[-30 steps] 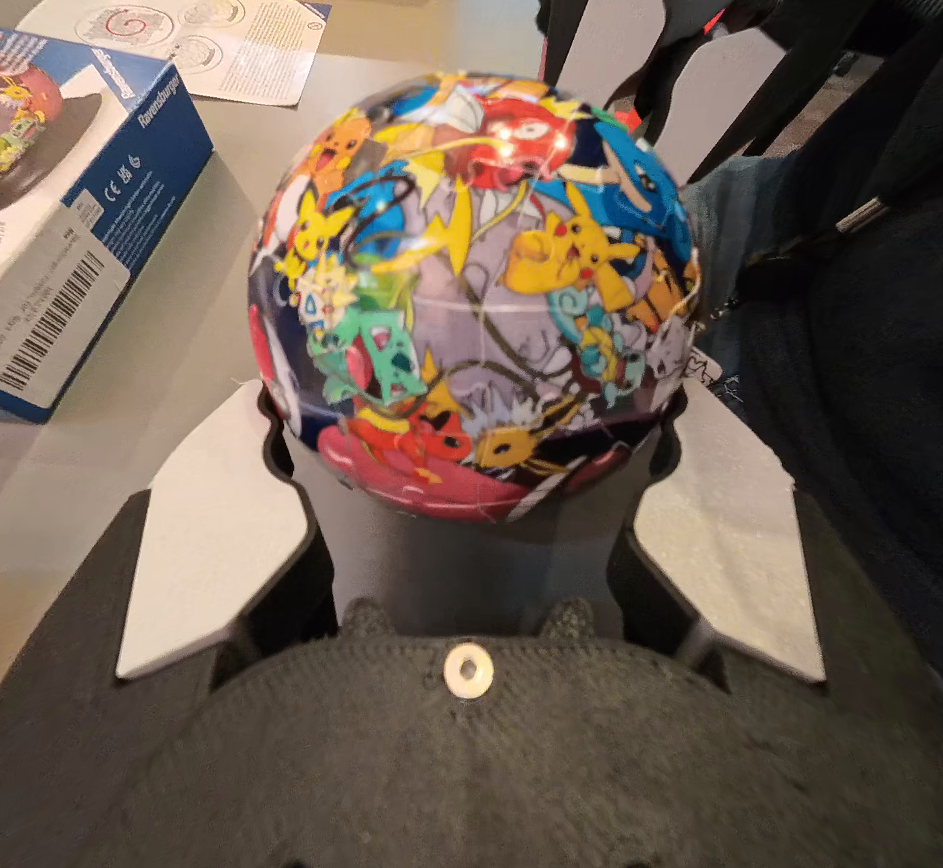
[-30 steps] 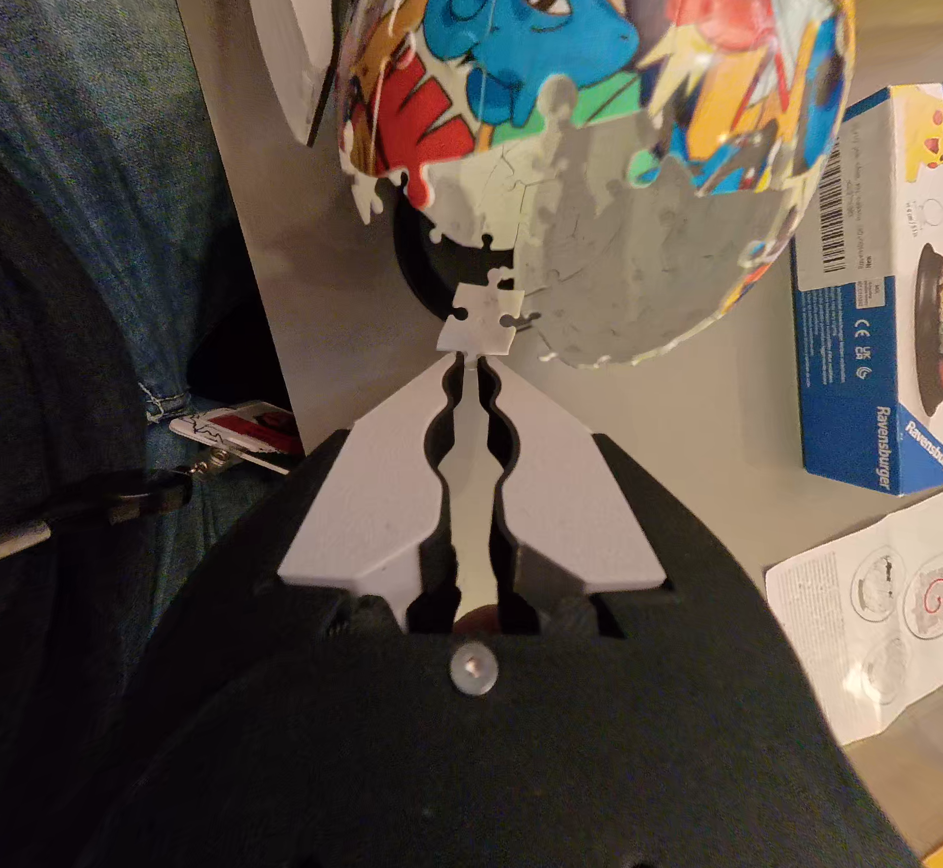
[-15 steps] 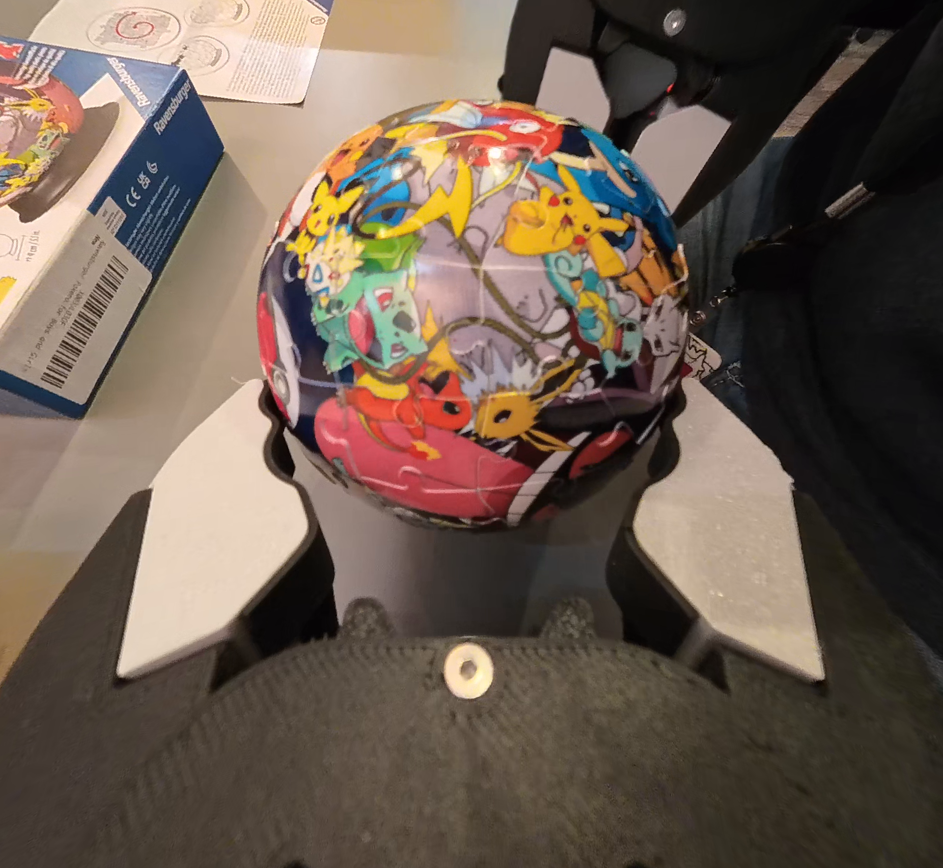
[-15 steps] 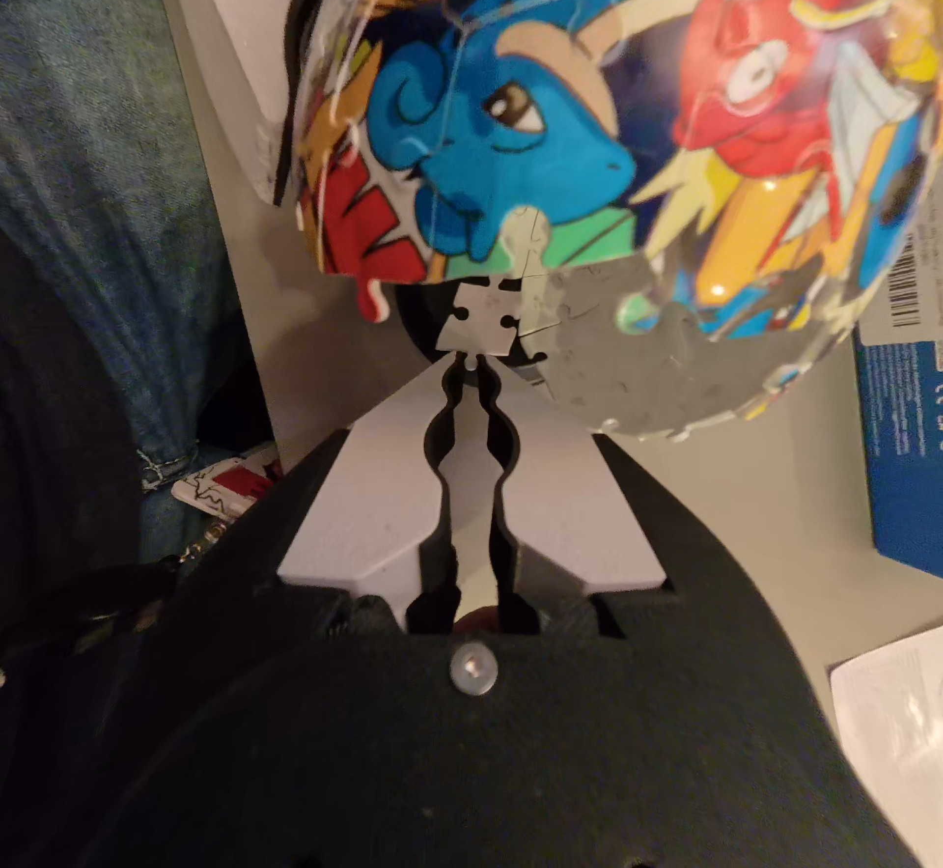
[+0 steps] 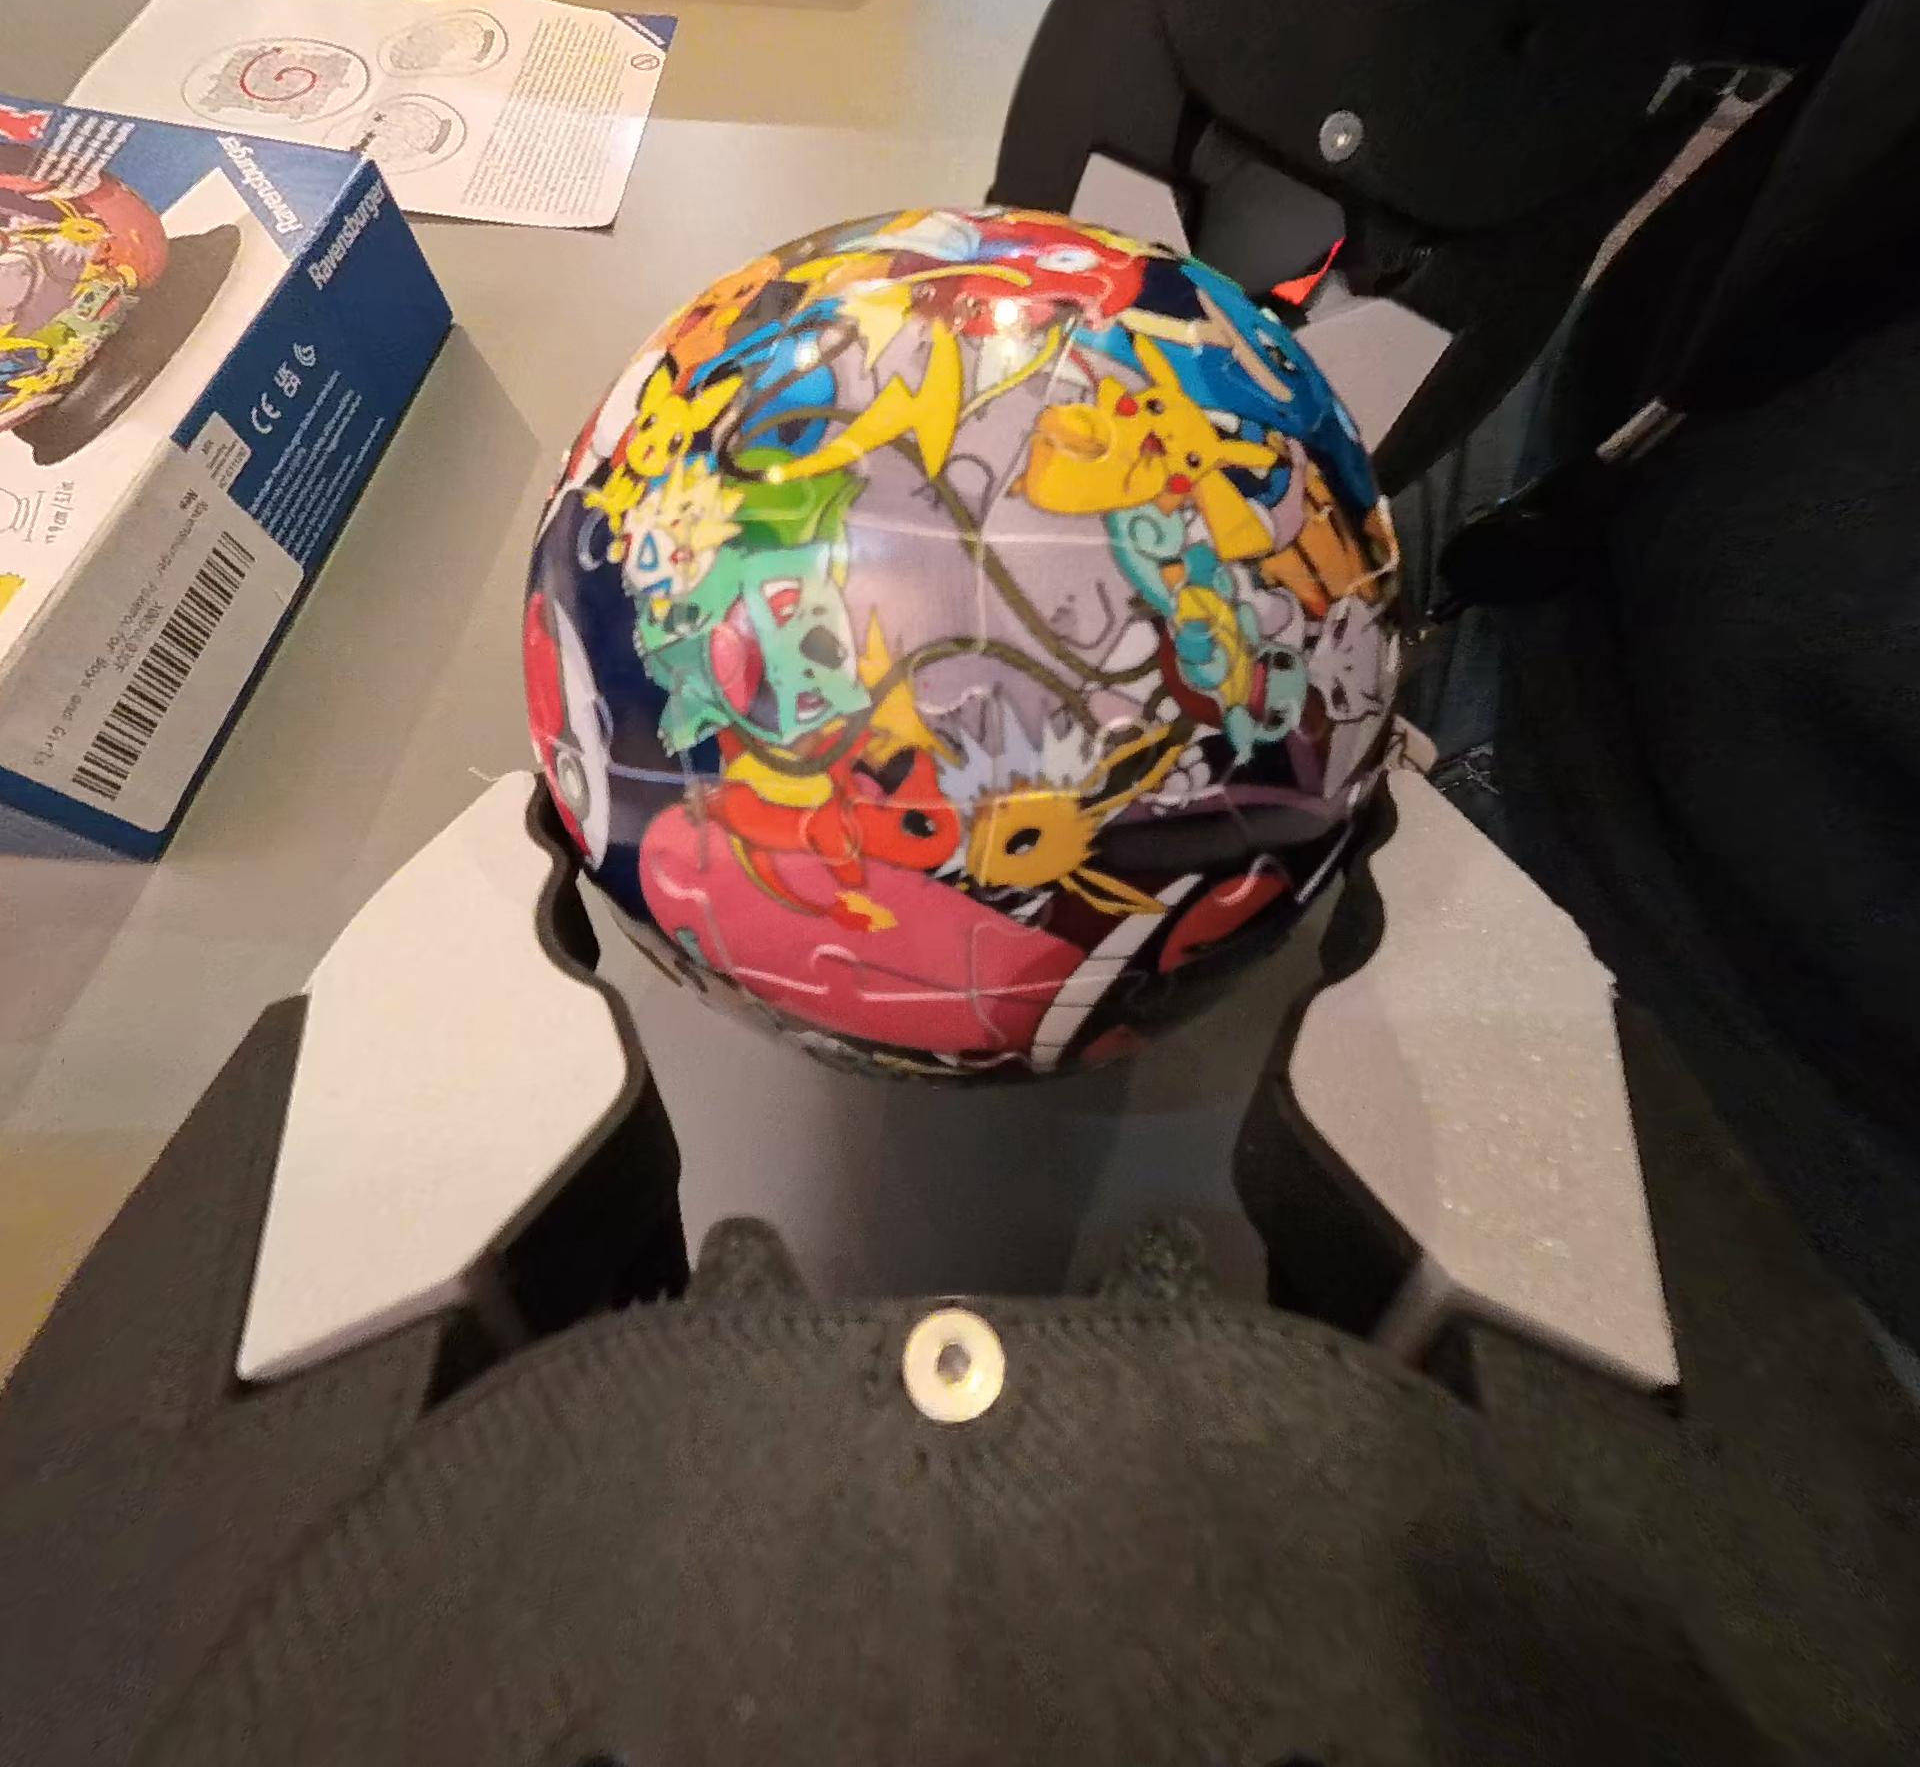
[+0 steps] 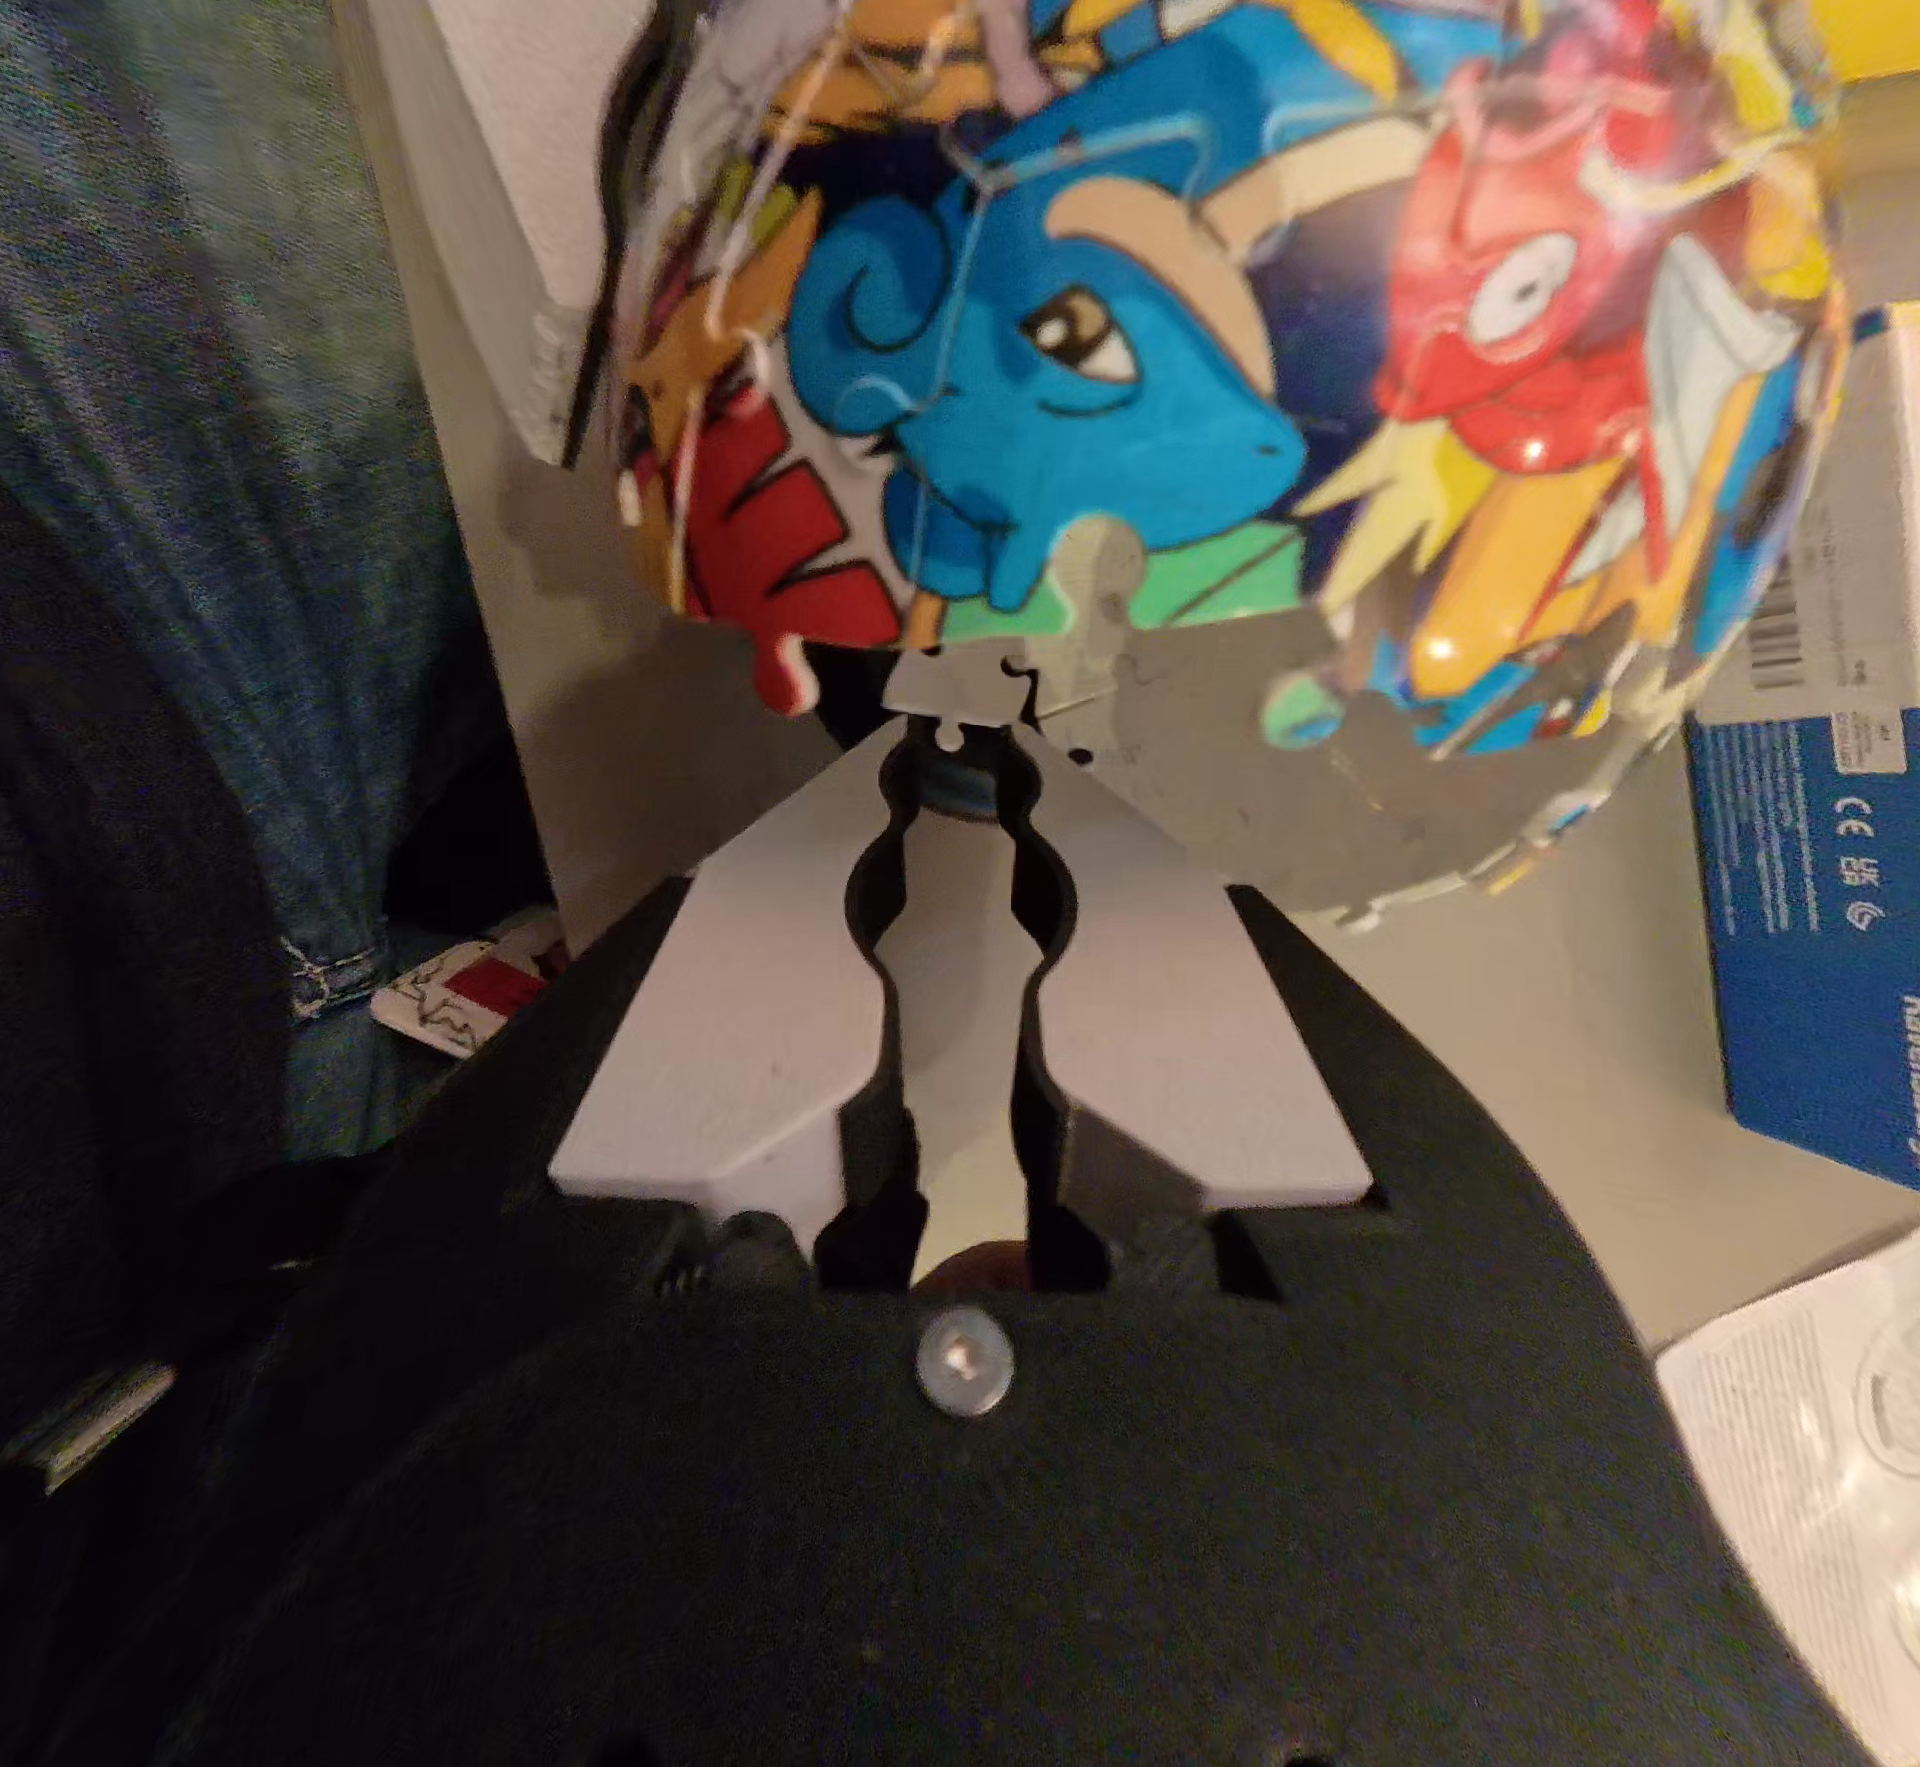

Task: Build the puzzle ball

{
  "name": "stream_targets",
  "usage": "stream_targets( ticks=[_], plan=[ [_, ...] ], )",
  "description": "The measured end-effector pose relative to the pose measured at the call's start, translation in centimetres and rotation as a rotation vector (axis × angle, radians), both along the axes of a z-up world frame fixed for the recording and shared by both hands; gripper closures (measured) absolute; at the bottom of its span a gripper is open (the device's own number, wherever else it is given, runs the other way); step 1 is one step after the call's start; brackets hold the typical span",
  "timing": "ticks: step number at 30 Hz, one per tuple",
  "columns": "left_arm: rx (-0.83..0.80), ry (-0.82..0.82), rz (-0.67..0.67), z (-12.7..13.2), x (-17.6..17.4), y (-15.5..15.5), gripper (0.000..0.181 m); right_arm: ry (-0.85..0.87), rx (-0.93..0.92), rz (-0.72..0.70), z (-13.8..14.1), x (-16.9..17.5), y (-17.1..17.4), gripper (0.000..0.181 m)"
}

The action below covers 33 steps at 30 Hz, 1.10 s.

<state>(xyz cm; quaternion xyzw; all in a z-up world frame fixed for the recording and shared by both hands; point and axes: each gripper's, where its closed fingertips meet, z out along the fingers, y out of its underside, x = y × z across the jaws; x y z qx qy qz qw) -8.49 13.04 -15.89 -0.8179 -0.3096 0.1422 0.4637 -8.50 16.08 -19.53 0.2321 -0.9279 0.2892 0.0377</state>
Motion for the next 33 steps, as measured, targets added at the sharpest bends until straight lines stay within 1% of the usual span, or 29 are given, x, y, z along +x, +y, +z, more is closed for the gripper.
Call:
stream_targets(
  ticks=[2, 5, 7, 12, 17, 21, 23, 25, 33],
  plan=[
    [0.001, -0.003, -0.003, 0.0, 0.1, 0.1, 0.045, -0.033, -0.022, 0.005, 0.2, 0.4, -0.2, 0.171],
    [-0.002, -0.004, -0.007, 0.0, 0.0, 0.2, 0.045, -0.021, -0.018, 0.029, -0.4, 0.5, -0.3, 0.166],
    [-0.002, -0.004, -0.010, 0.0, 0.0, 0.2, 0.045, 0.002, 0.001, 0.048, -0.8, 0.4, -0.2, 0.159],
    [-0.010, -0.001, -0.011, 0.0, 0.0, 0.2, 0.045, 0.035, 0.011, 0.078, -0.8, -0.1, 0.1, 0.160],
    [-0.012, 0.000, -0.011, 0.0, 0.0, 0.2, 0.045, 0.090, 0.004, 0.091, -0.7, -0.6, 0.2, 0.167],
    [-0.009, 0.001, -0.009, 0.0, -0.1, 0.1, 0.045, 0.024, -0.054, 0.079, 0.1, 0.2, -0.6, 0.168],
    [-0.009, 0.000, -0.010, 0.0, 0.0, 0.1, 0.045, 0.031, -0.039, 0.083, -0.4, 0.2, -0.7, 0.167],
    [-0.008, 0.001, -0.010, 0.0, 0.0, 0.1, 0.045, 0.058, -0.045, 0.085, -0.7, 0.0, -0.9, 0.170],
    [-0.007, 0.004, -0.012, 0.0, 0.0, 0.1, 0.045, 0.118, -0.039, 0.108, -0.6, -0.4, -0.8, 0.170]
  ],
)
